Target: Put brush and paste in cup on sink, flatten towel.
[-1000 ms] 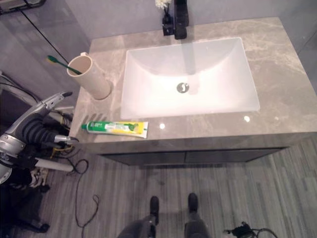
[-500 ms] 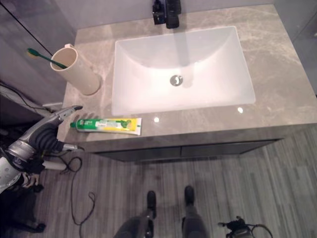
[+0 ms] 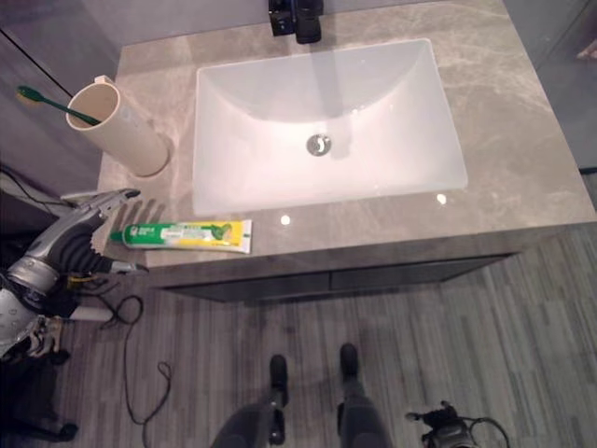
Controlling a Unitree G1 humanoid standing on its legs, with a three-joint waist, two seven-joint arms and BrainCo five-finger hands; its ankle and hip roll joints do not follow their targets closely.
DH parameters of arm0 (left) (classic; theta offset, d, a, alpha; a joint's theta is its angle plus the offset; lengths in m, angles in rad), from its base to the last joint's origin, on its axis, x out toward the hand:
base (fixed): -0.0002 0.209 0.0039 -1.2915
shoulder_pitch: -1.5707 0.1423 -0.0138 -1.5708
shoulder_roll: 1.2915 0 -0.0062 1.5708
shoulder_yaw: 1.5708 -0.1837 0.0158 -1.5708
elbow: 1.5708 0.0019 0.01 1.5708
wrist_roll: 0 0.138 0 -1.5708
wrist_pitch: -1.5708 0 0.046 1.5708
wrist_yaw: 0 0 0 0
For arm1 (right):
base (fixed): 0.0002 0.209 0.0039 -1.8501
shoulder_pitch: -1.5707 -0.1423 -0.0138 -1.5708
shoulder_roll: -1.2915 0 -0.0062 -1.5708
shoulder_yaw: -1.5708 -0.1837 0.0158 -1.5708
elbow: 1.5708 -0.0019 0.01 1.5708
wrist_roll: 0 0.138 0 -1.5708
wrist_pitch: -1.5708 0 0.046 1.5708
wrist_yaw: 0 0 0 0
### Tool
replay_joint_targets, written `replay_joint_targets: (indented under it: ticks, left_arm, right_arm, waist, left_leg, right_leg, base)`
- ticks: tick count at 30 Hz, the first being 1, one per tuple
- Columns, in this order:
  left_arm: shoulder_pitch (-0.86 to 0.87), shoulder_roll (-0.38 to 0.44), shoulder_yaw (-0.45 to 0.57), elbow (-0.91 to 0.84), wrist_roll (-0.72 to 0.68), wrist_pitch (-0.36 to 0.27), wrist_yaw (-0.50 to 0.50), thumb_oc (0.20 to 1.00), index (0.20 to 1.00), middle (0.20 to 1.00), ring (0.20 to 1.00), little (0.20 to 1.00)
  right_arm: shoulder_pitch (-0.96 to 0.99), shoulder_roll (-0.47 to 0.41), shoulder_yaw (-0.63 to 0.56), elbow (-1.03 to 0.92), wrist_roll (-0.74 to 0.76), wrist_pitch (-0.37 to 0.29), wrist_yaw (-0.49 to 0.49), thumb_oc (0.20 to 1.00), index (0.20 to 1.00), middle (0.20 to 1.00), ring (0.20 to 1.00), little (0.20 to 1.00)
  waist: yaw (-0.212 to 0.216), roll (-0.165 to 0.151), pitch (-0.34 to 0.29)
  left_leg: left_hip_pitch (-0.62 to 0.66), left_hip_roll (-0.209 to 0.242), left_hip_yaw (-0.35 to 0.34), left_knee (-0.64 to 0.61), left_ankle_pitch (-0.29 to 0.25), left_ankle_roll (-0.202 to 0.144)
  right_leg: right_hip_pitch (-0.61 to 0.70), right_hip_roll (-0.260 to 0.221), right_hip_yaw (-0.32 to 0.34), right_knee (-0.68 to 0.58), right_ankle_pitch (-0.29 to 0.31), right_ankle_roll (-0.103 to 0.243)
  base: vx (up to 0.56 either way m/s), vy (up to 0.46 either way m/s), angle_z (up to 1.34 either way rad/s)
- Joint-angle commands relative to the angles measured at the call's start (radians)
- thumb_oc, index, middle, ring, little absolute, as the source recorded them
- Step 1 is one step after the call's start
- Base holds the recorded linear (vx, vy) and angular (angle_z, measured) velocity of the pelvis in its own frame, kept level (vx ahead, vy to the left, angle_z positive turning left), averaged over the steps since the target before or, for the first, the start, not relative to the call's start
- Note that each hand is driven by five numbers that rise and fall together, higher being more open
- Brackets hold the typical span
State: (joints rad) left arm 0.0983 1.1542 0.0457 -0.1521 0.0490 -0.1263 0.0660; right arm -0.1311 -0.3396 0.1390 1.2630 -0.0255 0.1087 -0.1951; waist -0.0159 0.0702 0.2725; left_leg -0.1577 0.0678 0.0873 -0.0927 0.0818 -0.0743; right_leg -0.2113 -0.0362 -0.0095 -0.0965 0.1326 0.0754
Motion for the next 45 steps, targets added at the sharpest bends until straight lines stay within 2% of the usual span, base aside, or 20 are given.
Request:
replay_joint_targets:
  ticks: [1, 10, 19, 26, 27, 29, 31, 32, 33, 35, 36, 40, 45]
  left_arm:
    - [-0.051, -0.022, -0.016, 0.055, 0.013, -0.002, 0.044, 1.000, 1.000, 1.000, 1.000, 1.000]
    - [-0.061, -0.080, -0.053, 0.078, 0.029, 0.010, 0.044, 1.000, 1.000, 1.000, 1.000, 1.000]
    - [-0.064, -0.192, -0.084, 0.110, -0.044, 0.025, 0.038, 1.000, 1.000, 1.000, 1.000, 1.000]
    - [-0.063, -0.228, -0.090, 0.129, -0.062, 0.031, 0.041, 1.000, 1.000, 1.000, 1.000, 1.000]
    - [-0.064, -0.234, -0.092, 0.132, -0.064, 0.032, 0.042, 0.896, 0.896, 0.896, 0.896, 0.896]
    - [-0.067, -0.259, -0.098, 0.143, -0.070, 0.035, 0.050, 0.583, 0.583, 0.583, 0.583, 0.583]
    - [-0.071, -0.263, -0.104, 0.150, -0.058, 0.038, 0.054, 0.492, 0.492, 0.492, 0.492, 0.492]
    - [-0.076, -0.253, -0.111, 0.155, -0.025, 0.041, 0.057, 0.310, 0.310, 0.310, 0.310, 0.310]
    - [-0.078, -0.242, -0.114, 0.152, -0.002, 0.041, 0.060, 0.200, 0.200, 0.200, 0.200, 0.200]
    - [-0.079, -0.232, -0.117, 0.153, 0.019, 0.041, 0.062, 0.200, 0.200, 0.200, 0.200, 0.200]
    - [-0.085, -0.184, -0.132, 0.151, 0.106, 0.040, 0.069, 0.200, 0.200, 0.200, 0.200, 0.200]
    - [-0.098, -0.062, -0.178, 0.138, 0.251, 0.023, 0.076, 0.200, 0.200, 0.200, 0.200, 0.200]
    - [-0.127, 0.013, -0.250, 0.139, 0.389, -0.003, 0.082, 0.200, 0.200, 0.200, 0.200, 0.200]
  right_arm:
    - [0.003, 0.017, 0.010, 0.018, 0.015, 0.008, -0.021, 1.000, 1.000, 1.000, 1.000, 1.000]
    - [0.000, 0.017, 0.001, 0.019, 0.018, 0.011, -0.027, 1.000, 1.000, 1.000, 1.000, 1.000]
    - [-0.003, 0.016, 0.002, 0.016, 0.014, 0.019, -0.030, 1.000, 1.000, 1.000, 1.000, 1.000]
    - [-0.009, 0.017, 0.005, 0.013, 0.013, 0.020, -0.031, 1.000, 1.000, 1.000, 1.000, 1.000]
    - [-0.010, 0.018, 0.005, 0.013, 0.014, 0.021, -0.032, 1.000, 1.000, 1.000, 1.000, 1.000]
    - [-0.012, 0.018, 0.005, 0.011, 0.016, 0.019, -0.038, 1.000, 1.000, 1.000, 1.000, 1.000]
    - [-0.013, 0.020, 0.006, 0.008, 0.018, 0.019, -0.041, 1.000, 1.000, 1.000, 1.000, 1.000]
    - [-0.014, 0.021, 0.007, 0.006, 0.020, 0.018, -0.044, 1.000, 1.000, 1.000, 1.000, 1.000]
    - [-0.013, 0.020, 0.007, 0.005, 0.020, 0.017, -0.045, 1.000, 1.000, 1.000, 1.000, 1.000]
    - [-0.012, 0.020, 0.007, 0.005, 0.020, 0.017, -0.046, 1.000, 1.000, 1.000, 1.000, 1.000]
    - [-0.013, 0.019, 0.009, 0.004, 0.020, 0.013, -0.049, 1.000, 1.000, 1.000, 1.000, 1.000]
    - [-0.013, 0.016, 0.012, 0.005, 0.018, 0.003, -0.060, 1.000, 1.000, 1.000, 1.000, 1.000]
    - [-0.010, 0.013, 0.005, 0.019, 0.025, -0.009, -0.071, 1.000, 1.000, 1.000, 1.000, 1.000]
  waist:
    - [-0.021, -0.008, -0.038]
    - [-0.023, -0.016, -0.037]
    - [-0.025, -0.018, -0.035]
    - [-0.025, -0.021, -0.036]
    - [-0.025, -0.021, -0.037]
    - [-0.025, -0.022, -0.036]
    - [-0.028, -0.021, -0.035]
    - [-0.028, -0.021, -0.035]
    - [-0.028, -0.020, -0.035]
    - [-0.027, -0.020, -0.035]
    - [-0.028, -0.019, -0.035]
    - [-0.031, -0.019, -0.036]
    - [-0.036, -0.020, -0.039]
  left_leg:
    - [-0.042, 0.059, -0.003, 0.005, 0.049, -0.070]
    - [-0.045, 0.063, 0.008, 0.005, 0.050, -0.071]
    - [-0.050, 0.067, 0.014, 0.005, 0.052, -0.073]
    - [-0.055, 0.068, 0.016, 0.005, 0.052, -0.073]
    - [-0.056, 0.068, 0.016, 0.005, 0.052, -0.073]
    - [-0.059, 0.068, 0.016, 0.005, 0.052, -0.072]
    - [-0.060, 0.067, 0.016, 0.005, 0.052, -0.072]
    - [-0.061, 0.067, 0.016, 0.005, 0.051, -0.072]
    - [-0.060, 0.068, 0.017, 0.005, 0.051, -0.072]
    - [-0.060, 0.068, 0.018, 0.005, 0.051, -0.072]
    - [-0.060, 0.069, 0.018, 0.005, 0.050, -0.072]
    - [-0.056, 0.071, 0.026, 0.005, 0.046, -0.073]
    - [-0.042, 0.078, 0.037, 0.005, 0.040, -0.075]
  right_leg:
    - [0.037, -0.081, -0.002, 0.009, -0.021, 0.101]
    - [0.025, -0.077, 0.004, 0.009, -0.022, 0.100]
    - [0.014, -0.074, 0.009, 0.009, -0.021, 0.098]
    - [0.007, -0.073, 0.011, 0.009, -0.021, 0.098]
    - [0.006, -0.073, 0.011, 0.009, -0.021, 0.098]
    - [0.005, -0.074, 0.011, 0.009, -0.022, 0.097]
    - [0.003, -0.073, 0.011, 0.009, -0.022, 0.096]
    - [0.002, -0.073, 0.013, 0.009, -0.023, 0.096]
    - [0.002, -0.074, 0.012, 0.009, -0.023, 0.096]
    - [0.002, -0.074, 0.012, 0.009, -0.023, 0.096]
    - [0.001, -0.074, 0.011, 0.009, -0.024, 0.097]
    - [0.001, -0.074, 0.015, 0.009, -0.024, 0.101]
    - [0.005, -0.069, 0.026, 0.009, -0.027, 0.104]
  base:
    - [0.01, -0.001, -0.05]
    - [0.00, -0.001, -0.02]
    - [0.00, -0.002, -0.01]
    - [0.00, 0.000, 0.00]
    - [0.00, 0.000, 0.00]
    - [0.00, 0.000, 0.00]
    - [0.01, 0.001, -0.02]
    - [0.03, -0.001, -0.03]
    - [0.03, -0.002, -0.03]
    - [0.00, 0.000, 0.00]
    - [0.01, -0.004, -0.04]
    - [0.01, -0.001, -0.01]
    - [0.01, 0.000, -0.03]
